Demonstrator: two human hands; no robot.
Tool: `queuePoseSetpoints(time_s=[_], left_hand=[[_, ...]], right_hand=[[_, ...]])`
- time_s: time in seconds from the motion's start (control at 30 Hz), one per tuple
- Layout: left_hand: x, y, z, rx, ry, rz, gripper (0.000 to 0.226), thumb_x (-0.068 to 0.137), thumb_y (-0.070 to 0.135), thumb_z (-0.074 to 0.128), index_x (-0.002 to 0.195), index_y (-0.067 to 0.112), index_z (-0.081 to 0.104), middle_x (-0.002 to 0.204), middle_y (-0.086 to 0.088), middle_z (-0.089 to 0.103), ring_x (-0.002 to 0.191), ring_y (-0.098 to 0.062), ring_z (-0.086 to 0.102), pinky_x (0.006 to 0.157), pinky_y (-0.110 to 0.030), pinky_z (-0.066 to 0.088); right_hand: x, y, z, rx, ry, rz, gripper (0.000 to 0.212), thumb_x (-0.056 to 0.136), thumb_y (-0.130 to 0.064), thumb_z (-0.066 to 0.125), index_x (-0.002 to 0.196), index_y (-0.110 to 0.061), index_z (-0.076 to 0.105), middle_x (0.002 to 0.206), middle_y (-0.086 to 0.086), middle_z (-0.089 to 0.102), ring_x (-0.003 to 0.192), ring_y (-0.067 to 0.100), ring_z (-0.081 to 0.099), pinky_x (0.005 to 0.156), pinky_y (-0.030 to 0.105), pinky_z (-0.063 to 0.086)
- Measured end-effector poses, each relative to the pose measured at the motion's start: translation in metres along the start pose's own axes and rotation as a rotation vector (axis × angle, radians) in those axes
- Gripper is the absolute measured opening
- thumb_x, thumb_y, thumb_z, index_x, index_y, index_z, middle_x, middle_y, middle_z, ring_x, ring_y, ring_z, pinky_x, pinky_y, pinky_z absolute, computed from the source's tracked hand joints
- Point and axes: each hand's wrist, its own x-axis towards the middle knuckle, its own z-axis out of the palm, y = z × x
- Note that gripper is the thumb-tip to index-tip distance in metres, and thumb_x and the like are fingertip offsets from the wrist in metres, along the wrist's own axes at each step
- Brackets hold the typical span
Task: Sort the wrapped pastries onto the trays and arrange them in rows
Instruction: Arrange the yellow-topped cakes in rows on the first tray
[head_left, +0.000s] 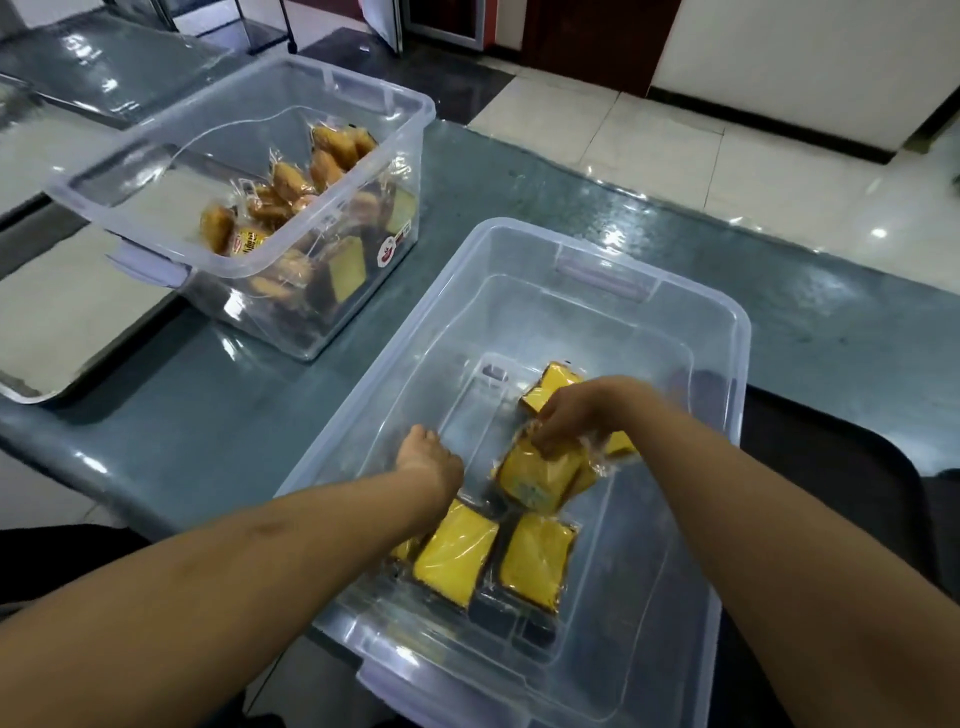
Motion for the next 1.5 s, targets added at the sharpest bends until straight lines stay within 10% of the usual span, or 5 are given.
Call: queuePoseSetpoints(time_s=[0.33, 0.7, 1.03, 1.33, 1.5], left_hand=[[-0.004, -0.012, -0.016, -0.654, -0.010, 0.074, 0.067, 0.079, 0.015, 0.080, 0.135, 0.022, 0.045, 0.129, -0.011, 0.048, 0.106, -0.033, 0.058, 0.080, -0.036, 0.053], [-0.002, 0.011, -0.014, -0.777, -0.257, 0.069, 0.091, 0.078, 0.071, 0.066, 0.151, 0.027, 0.034, 0.151, -0.009, 0.035, 0.136, -0.037, 0.041, 0.109, -0.049, 0.041], [-0.004, -0.022, -0.023, -0.778, 0.093, 0.070, 0.063, 0.075, 0.023, 0.081, 0.130, 0.021, 0.052, 0.125, -0.009, 0.059, 0.110, -0.028, 0.060, 0.077, -0.027, 0.046], [-0.045, -0.060, -0.121, -1.039, 0.649, 0.165, 0.068, 0.066, 0.022, 0.085, 0.126, 0.029, 0.054, 0.120, -0.011, 0.056, 0.107, -0.032, 0.057, 0.090, -0.044, 0.051], [-0.091, -0.019, -0.183, -1.129, 0.915, 0.310, 0.063, 0.069, 0.021, 0.083, 0.124, 0.033, 0.054, 0.117, -0.003, 0.053, 0.104, -0.022, 0.053, 0.089, -0.033, 0.047]], right_hand=[[0.033, -0.001, 0.047, -0.134, 0.120, 0.037, 0.099, 0.070, -0.059, 0.085, 0.152, -0.024, 0.043, 0.152, 0.005, 0.047, 0.133, 0.031, 0.049, 0.106, 0.044, 0.047], [0.026, -0.008, 0.033, -0.131, 0.253, -0.024, 0.088, 0.069, -0.036, 0.093, 0.142, -0.016, 0.050, 0.136, 0.006, 0.057, 0.121, 0.028, 0.058, 0.096, 0.036, 0.051], [-0.045, 0.009, 0.004, 0.349, 0.731, -0.150, 0.060, 0.071, -0.025, 0.090, 0.121, -0.023, 0.056, 0.110, 0.002, 0.060, 0.098, 0.022, 0.058, 0.074, 0.023, 0.038], [-0.192, 0.047, -0.009, 1.053, 1.296, -0.322, 0.056, 0.074, -0.013, 0.091, 0.113, -0.023, 0.052, 0.096, -0.011, 0.064, 0.071, -0.005, 0.064, 0.061, 0.017, 0.054], [-0.266, 0.118, 0.024, 1.238, 1.510, -0.260, 0.058, 0.069, -0.016, 0.094, 0.114, -0.019, 0.056, 0.103, 0.005, 0.074, 0.084, 0.014, 0.074, 0.072, 0.036, 0.063]])
